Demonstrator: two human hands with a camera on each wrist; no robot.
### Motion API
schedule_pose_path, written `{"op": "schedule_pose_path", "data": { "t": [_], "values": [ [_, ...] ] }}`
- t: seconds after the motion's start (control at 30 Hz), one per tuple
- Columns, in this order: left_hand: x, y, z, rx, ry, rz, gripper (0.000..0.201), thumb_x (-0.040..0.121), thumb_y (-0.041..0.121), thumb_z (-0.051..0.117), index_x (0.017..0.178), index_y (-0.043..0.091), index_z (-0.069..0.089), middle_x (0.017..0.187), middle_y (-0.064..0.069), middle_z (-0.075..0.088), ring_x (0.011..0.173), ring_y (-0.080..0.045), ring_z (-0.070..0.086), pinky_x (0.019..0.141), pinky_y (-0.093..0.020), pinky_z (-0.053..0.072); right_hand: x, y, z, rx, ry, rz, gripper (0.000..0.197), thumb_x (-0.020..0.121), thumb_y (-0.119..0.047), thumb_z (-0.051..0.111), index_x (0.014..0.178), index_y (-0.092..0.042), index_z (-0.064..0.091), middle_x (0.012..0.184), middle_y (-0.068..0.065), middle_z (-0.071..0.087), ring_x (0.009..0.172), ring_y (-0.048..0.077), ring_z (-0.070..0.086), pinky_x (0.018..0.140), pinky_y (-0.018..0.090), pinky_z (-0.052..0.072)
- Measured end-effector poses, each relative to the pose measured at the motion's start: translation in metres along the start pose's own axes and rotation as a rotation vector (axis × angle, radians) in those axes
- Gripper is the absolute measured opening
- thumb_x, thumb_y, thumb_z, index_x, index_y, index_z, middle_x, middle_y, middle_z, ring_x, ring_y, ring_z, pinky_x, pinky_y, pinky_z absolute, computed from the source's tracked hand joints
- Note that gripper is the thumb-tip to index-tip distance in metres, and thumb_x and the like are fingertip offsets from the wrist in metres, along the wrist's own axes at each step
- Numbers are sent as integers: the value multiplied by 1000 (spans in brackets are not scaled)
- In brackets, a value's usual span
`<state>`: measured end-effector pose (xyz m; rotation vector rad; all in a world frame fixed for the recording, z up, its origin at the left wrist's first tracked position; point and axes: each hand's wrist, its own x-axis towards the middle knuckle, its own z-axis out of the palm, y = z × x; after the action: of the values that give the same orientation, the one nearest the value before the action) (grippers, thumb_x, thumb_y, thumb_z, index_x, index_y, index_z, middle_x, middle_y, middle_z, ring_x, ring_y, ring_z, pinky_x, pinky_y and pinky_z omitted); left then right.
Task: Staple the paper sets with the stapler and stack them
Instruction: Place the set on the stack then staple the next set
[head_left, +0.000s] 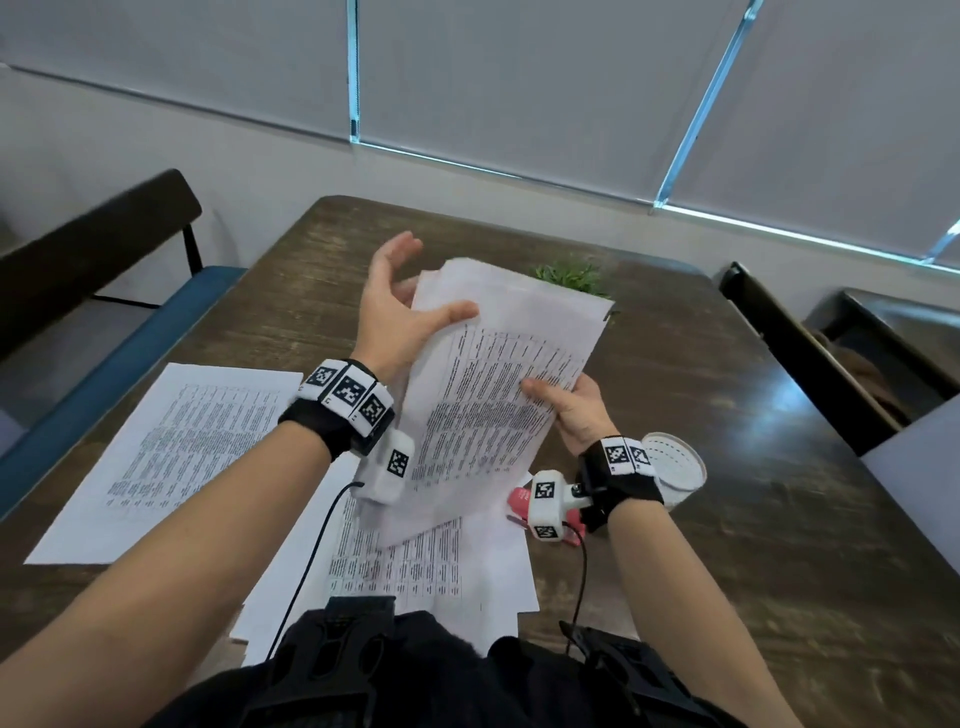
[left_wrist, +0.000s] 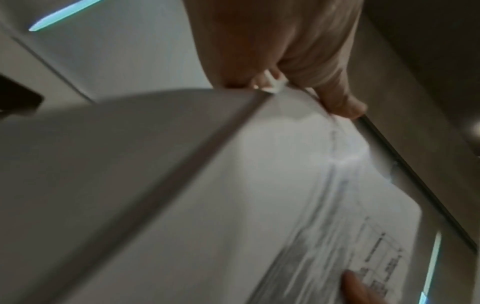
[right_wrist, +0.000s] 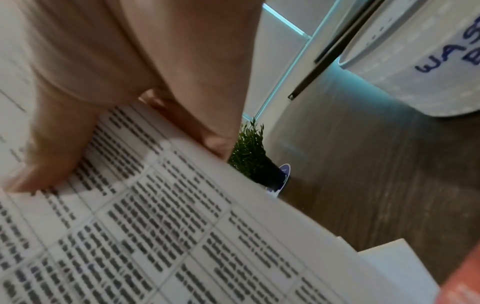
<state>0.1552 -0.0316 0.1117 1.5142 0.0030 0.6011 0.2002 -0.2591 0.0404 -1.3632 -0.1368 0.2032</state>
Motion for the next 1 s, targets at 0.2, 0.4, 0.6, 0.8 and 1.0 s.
{"op": "schedule_pose_path", "data": {
  "t": [0.2,0.4,0.6,0.8,1.0],
  "values": [
    [-5,-30,-18,38,-182,-287,94,34,47,94,115,13,61,103,2,72,100,-11,68,80,-20,55,2,-23,12,50,78,-135,41,66,-1,80,105,-4,68,110,18,70,103,30,68,87,43,56],
    [-10,-27,-11,-34,-153,-176,48,56,13,88,99,12,66,96,-1,73,91,-9,71,75,-23,57,2,-27,22,-18,39,-119,46,59,-4,85,102,-2,69,99,13,74,96,26,71,79,36,58],
    [-2,-15,-6,2,-88,-103,41,62,15,90,96,2,69,93,-8,73,88,-16,72,75,-29,59,0,-37,35,-56,94,-175,31,73,4,78,102,1,68,99,19,72,93,31,71,79,40,59],
    [5,7,-10,-38,-1,-65,37,64,20,90,93,11,69,94,-6,74,90,-15,72,79,-32,59,2,-49,46,-77,178,-298,22,77,-15,80,96,-11,71,96,9,74,94,25,71,84,39,58],
    [0,-9,-17,25,-21,-113,43,54,31,92,89,15,73,88,-3,74,83,-15,71,67,-25,57,0,-37,44,-71,225,-208,13,78,-19,79,85,-12,70,81,3,75,80,18,72,76,36,58]
  ]
}}
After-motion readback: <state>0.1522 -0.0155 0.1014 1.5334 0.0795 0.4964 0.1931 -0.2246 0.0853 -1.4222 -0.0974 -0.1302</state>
